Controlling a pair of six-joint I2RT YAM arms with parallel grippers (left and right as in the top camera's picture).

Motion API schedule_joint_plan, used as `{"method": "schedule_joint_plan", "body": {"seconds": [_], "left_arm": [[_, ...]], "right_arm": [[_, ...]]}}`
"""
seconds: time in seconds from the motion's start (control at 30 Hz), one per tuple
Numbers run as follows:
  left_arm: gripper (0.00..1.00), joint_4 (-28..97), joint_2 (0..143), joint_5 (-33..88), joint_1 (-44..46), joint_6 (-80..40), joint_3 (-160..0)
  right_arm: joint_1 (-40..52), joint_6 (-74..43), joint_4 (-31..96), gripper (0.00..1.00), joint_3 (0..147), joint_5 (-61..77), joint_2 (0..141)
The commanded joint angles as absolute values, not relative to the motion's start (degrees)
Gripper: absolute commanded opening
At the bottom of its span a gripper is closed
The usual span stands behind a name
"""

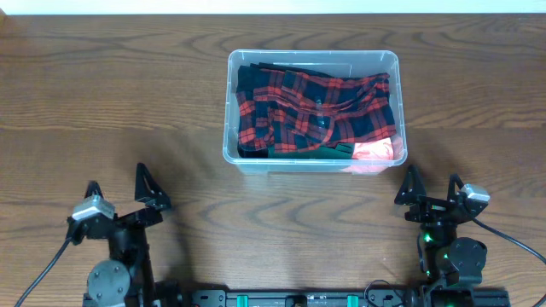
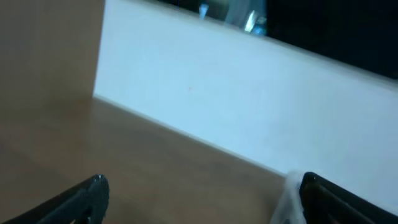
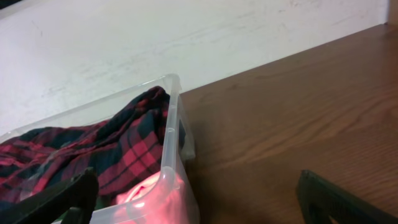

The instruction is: Pack container

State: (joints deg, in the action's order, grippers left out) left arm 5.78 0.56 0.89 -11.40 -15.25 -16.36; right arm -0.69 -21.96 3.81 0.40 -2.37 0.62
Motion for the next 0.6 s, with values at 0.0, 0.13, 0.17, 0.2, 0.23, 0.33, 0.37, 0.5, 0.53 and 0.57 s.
{"method": "schedule_joint_plan", "body": {"seconds": [0.0, 0.13, 0.17, 0.2, 0.23, 0.33, 0.37, 0.5, 0.53, 0.57], "left_arm": [[0.98, 2.96, 0.08, 0.38, -9.74, -15.33, -16.03], [0.98, -1.76, 0.08, 0.38, -8.47, -15.33, -13.72], [0.98, -4.86, 0.05, 0.38, -8.19, -15.33, -12.45], [0.98, -8.71, 0.08, 0.38, -7.9, -15.33, -10.92], [0.98, -12.91, 0.08, 0.38, -7.64, -15.33, -9.23], [0.98, -26.79, 0.05, 0.38, -7.14, -15.33, -3.29], [0.98, -30.94, 0.08, 0.38, -7.14, -15.33, -1.17], [0.98, -30.02, 0.08, 0.4, -6.96, -15.33, -0.23], [0.98, -29.32, 0.08, 0.4, -6.87, -15.31, -0.23], [0.98, -28.23, 0.08, 0.4, -6.85, -15.33, -0.23]], "right_arm": [[-1.06, -22.46, 3.92, 0.99, 0.32, -2.76, 0.27], [-1.06, -22.46, 3.92, 0.99, 0.32, -2.76, 0.27], [-1.06, -22.46, 3.92, 0.99, 0.32, -2.79, 0.27], [-1.06, -22.46, 3.92, 0.99, 0.32, -2.79, 0.27], [-1.06, -22.46, 3.92, 0.99, 0.32, -2.79, 0.27], [-1.06, -22.46, 3.92, 0.99, 0.32, -2.79, 0.27], [-1.06, -22.46, 3.92, 0.99, 0.32, -2.79, 0.27], [-1.06, -22.46, 3.92, 0.99, 0.32, -2.76, 0.27], [-1.06, -22.46, 3.92, 0.99, 0.32, -2.79, 0.27], [-1.06, -22.46, 3.92, 0.99, 0.32, -2.76, 0.27]]}}
